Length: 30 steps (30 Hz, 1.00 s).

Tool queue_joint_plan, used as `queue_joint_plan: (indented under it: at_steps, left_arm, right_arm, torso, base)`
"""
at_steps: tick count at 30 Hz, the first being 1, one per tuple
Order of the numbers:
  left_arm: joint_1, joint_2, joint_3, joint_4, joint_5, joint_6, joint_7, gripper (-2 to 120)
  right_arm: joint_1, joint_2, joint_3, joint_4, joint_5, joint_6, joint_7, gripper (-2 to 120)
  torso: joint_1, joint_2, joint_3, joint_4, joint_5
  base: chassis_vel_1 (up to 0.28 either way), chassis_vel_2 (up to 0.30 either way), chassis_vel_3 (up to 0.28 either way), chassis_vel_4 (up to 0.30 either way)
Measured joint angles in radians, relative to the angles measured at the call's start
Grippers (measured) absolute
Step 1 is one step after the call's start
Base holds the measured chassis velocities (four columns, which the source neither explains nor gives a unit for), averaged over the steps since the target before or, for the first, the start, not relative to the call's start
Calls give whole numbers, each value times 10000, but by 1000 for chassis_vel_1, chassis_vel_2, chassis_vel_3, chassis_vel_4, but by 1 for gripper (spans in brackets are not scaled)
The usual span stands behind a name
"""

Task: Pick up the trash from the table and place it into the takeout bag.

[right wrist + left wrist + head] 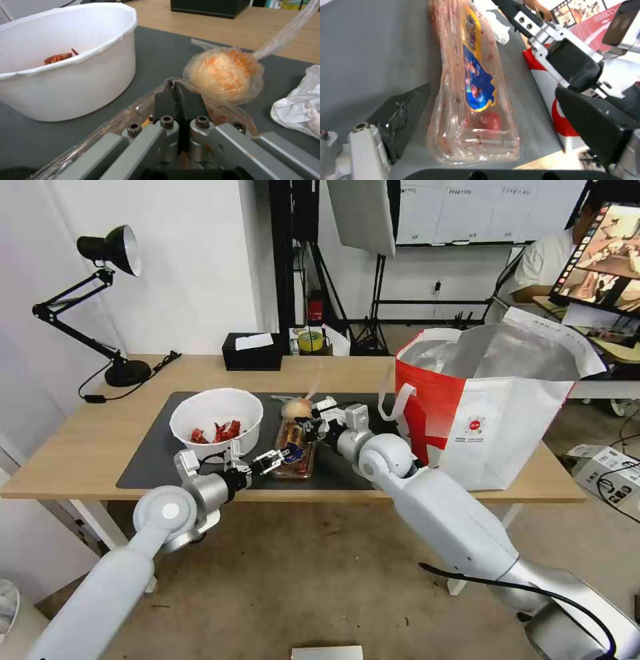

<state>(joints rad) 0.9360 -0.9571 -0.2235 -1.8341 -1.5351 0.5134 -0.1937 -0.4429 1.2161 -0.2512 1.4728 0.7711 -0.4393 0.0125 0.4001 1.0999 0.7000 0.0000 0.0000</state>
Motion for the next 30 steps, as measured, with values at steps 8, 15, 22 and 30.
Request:
queue_joint_plan:
  at_steps: [8, 15, 22, 30]
  left_arm:
    - [-152, -24, 185, 85, -95, -9, -34, 100]
    - [-260, -42, 293, 135, -129, -19, -33, 100]
    - [-303, -4, 350, 133, -155, -38, -33, 100]
    - [-273, -35, 326, 126, -147, -83, -69, 100]
  right_arm:
    - [47, 1, -10, -63, 104, -46, 33, 0]
    - [44, -8, -10, -84, 185, -68, 93, 0]
    - [6, -19, -10, -101, 209, -70, 124, 0]
    - [-31, -90, 25, -52, 210, -53, 141, 0]
  torso:
    - [0, 0, 0, 0, 0]
    - [-1, 0, 0, 0, -1]
    - [0, 0, 0, 0, 0]
    - [0, 0, 0, 0, 0]
  base:
    - [0, 0, 0, 0]
    - [0, 0, 0, 0]
    - [0, 0, 0, 0]
    - [0, 0, 0, 0]
